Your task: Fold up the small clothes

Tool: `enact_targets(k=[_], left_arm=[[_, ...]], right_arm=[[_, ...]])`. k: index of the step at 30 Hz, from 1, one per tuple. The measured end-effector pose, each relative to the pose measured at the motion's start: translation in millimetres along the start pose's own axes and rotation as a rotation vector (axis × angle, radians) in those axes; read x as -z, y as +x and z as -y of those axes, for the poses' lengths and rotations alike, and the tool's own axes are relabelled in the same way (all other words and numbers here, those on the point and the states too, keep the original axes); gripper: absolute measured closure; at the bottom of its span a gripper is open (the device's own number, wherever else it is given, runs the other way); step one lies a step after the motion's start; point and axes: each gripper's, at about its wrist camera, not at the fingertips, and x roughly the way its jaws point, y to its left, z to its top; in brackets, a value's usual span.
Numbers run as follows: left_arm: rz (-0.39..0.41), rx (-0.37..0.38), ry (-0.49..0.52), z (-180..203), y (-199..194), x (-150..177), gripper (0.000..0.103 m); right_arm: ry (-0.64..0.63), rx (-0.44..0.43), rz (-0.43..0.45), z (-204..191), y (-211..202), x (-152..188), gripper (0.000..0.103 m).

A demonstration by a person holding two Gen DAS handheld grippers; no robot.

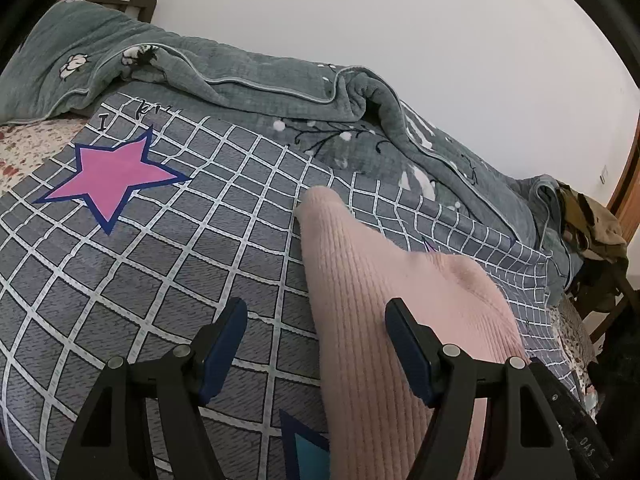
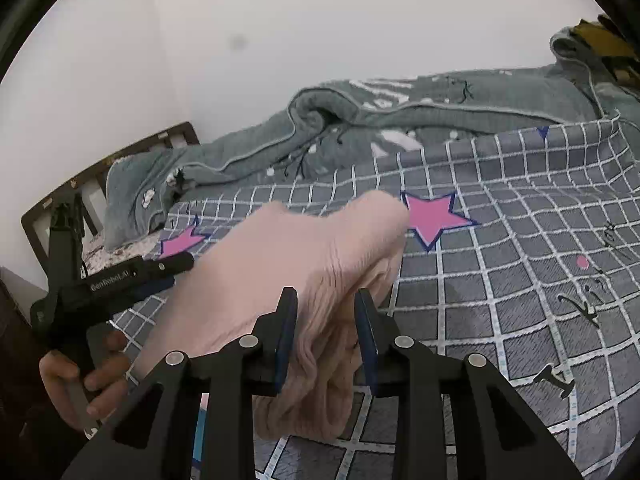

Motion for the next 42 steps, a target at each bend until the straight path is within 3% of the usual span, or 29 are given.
enact_targets(k=[7, 11, 18, 22, 27, 34, 42], left_arm=[[0.006, -0.001, -0.005, 2, 1, 1, 0.033], [0.004, -0.001, -0.004, 3, 1, 1, 0.033], [0.021, 0.0, -0.004, 1, -3, 0, 0.033], [0.026, -0.002, -0.011, -3, -5, -2, 0.033], [0.012, 0.02, -0.018, -4, -5, -2, 0.033], [-0.019, 0.072, 0.034, 10, -6, 6, 0.033], [-0.039, 0.09, 0.097, 23, -9, 14, 0.033]], right_arm=[[0.002, 0.025, -0.064, -5, 22, 1, 0.074], [0.011, 0.014, -0.068, -4, 23, 2, 0.083], [0.069, -0.047, 0.02, 4, 1, -7, 0.092], [0.091, -0.045, 0.052, 13, -11, -12, 0.092], [0.135, -0.003, -0.107, 23, 24, 2, 0.087], [0.046, 0.06, -0.055, 13, 3, 1, 0.079], [0.032, -0.031, -0.09, 12, -18, 9, 0.076]])
